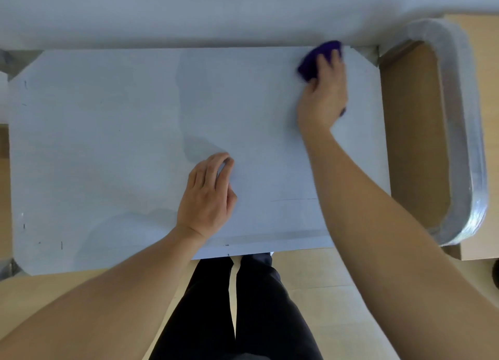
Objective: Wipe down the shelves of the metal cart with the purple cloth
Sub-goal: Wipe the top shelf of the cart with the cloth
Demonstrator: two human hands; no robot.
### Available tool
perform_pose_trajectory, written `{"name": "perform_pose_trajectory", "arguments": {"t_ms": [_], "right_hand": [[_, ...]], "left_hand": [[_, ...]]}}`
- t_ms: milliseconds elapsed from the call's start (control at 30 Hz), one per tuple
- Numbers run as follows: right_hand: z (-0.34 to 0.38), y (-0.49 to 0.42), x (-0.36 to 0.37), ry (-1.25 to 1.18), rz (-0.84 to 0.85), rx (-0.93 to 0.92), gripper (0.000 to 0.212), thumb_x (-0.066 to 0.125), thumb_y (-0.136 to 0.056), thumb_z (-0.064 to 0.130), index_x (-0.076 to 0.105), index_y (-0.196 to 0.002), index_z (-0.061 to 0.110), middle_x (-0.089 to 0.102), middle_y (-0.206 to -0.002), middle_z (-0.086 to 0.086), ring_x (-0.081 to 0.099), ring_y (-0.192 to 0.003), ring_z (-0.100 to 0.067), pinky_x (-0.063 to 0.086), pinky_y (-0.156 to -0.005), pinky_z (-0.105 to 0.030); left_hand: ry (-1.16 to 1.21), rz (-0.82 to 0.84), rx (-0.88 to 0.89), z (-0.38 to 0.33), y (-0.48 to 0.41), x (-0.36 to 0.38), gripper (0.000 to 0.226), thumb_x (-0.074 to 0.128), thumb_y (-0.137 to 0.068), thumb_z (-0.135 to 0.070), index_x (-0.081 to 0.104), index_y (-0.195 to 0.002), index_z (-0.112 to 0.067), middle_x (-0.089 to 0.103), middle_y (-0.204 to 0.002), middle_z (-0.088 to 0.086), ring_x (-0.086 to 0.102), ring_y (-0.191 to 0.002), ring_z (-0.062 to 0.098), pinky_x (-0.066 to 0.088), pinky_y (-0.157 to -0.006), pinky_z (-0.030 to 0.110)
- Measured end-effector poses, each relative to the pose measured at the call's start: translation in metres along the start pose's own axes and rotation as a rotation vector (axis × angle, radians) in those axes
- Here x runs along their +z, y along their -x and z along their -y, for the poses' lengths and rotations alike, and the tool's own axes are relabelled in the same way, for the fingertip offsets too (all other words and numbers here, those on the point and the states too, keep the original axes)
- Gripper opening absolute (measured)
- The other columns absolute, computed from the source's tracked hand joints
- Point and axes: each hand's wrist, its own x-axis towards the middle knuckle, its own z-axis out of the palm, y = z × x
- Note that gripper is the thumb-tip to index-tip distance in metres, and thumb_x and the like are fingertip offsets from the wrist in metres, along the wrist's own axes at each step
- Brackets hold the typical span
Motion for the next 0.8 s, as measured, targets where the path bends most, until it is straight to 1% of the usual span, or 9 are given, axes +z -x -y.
{"name": "perform_pose_trajectory", "arguments": {"t_ms": [100, 167, 233, 333, 433, 567, 633, 700, 800], "right_hand": [[0.058, 0.042, 0.033, -0.159, 0.117, -0.343, 0.045, 0.055, -0.074, 0.000, 0.070, -0.115, 0.009, 0.060, -0.131, -0.016, 0.056, -0.122, -0.035, 0.042, -0.102, -0.035], [0.086, 0.069, 0.044, -0.187, 0.244, -0.553, 0.043, 0.056, -0.077, -0.003, 0.070, -0.116, 0.010, 0.060, -0.131, -0.015, 0.055, -0.123, -0.036, 0.045, -0.100, -0.041], [0.088, 0.071, 0.043, -0.168, 0.336, -0.646, 0.042, 0.057, -0.082, -0.003, 0.067, -0.120, 0.012, 0.058, -0.134, -0.012, 0.052, -0.126, -0.034, 0.045, -0.101, -0.043], [0.052, 0.045, 0.029, -0.130, 0.228, -0.557, 0.041, 0.054, -0.082, 0.005, 0.068, -0.119, 0.014, 0.059, -0.133, -0.013, 0.055, -0.124, -0.032, 0.044, -0.104, -0.040], [0.004, 0.019, 0.003, -0.035, 0.069, -0.242, 0.044, 0.050, -0.084, 0.008, 0.063, -0.126, 0.014, 0.054, -0.139, -0.012, 0.049, -0.130, -0.028, 0.035, -0.111, -0.031], [-0.002, 0.018, -0.008, 0.028, -0.041, 0.065, 0.044, 0.050, -0.090, 0.007, 0.057, -0.133, 0.012, 0.046, -0.146, -0.010, 0.042, -0.136, -0.026, 0.034, -0.113, -0.037], [0.025, 0.031, 0.008, 0.003, -0.013, -0.007, 0.047, 0.052, -0.082, 0.003, 0.061, -0.128, 0.009, 0.051, -0.142, -0.014, 0.046, -0.132, -0.031, 0.038, -0.110, -0.039], [0.062, 0.062, 0.024, -0.081, 0.085, -0.241, 0.050, 0.054, -0.074, 0.001, 0.066, -0.122, 0.008, 0.056, -0.135, -0.016, 0.052, -0.126, -0.035, 0.044, -0.104, -0.042], [0.089, 0.099, 0.030, -0.128, 0.248, -0.511, 0.044, 0.061, -0.079, 0.000, 0.067, -0.120, 0.013, 0.059, -0.133, -0.012, 0.053, -0.125, -0.034, 0.046, -0.098, -0.044]], "left_hand": [[0.000, 0.007, -0.006, 0.000, 0.000, -0.001, 0.044, 0.042, -0.088, -0.008, 0.055, -0.128, 0.003, 0.053, -0.135, 0.018, 0.050, -0.125, 0.034, 0.039, -0.106, 0.042], [0.008, 0.015, -0.008, -0.001, 0.000, -0.003, 0.044, 0.038, -0.090, -0.009, 0.055, -0.129, 0.003, 0.052, -0.136, 0.018, 0.050, -0.126, 0.033, 0.039, -0.106, 0.042], [0.010, 0.026, -0.009, 0.000, 0.000, -0.004, 0.045, 0.036, -0.091, -0.010, 0.054, -0.130, 0.002, 0.051, -0.137, 0.017, 0.049, -0.128, 0.032, 0.038, -0.107, 0.042], [0.008, 0.039, -0.010, 0.000, 0.000, -0.003, 0.045, 0.039, -0.090, -0.011, 0.054, -0.130, 0.001, 0.051, -0.137, 0.016, 0.048, -0.129, 0.031, 0.036, -0.109, 0.041], [0.012, 0.033, -0.008, 0.001, 0.000, -0.002, 0.044, 0.042, -0.089, -0.010, 0.054, -0.130, 0.001, 0.052, -0.136, 0.016, 0.049, -0.127, 0.031, 0.035, -0.109, 0.040], [0.007, 0.026, -0.002, 0.002, 0.000, 0.000, 0.044, 0.042, -0.089, -0.011, 0.055, -0.129, 0.001, 0.052, -0.135, 0.016, 0.050, -0.126, 0.032, 0.037, -0.108, 0.041], [0.003, 0.030, 0.001, 0.003, 0.000, -0.001, 0.044, 0.042, -0.089, -0.011, 0.055, -0.129, 0.001, 0.052, -0.136, 0.017, 0.050, -0.126, 0.032, 0.037, -0.108, 0.042], [-0.003, 0.027, 0.000, 0.003, -0.001, -0.001, 0.045, 0.042, -0.088, -0.010, 0.055, -0.129, 0.002, 0.053, -0.135, 0.017, 0.050, -0.126, 0.032, 0.038, -0.108, 0.043], [-0.001, 0.024, 0.005, 0.002, 0.000, -0.002, 0.045, 0.041, -0.088, -0.009, 0.055, -0.129, 0.002, 0.052, -0.135, 0.019, 0.048, -0.127, 0.032, 0.038, -0.108, 0.043]]}}
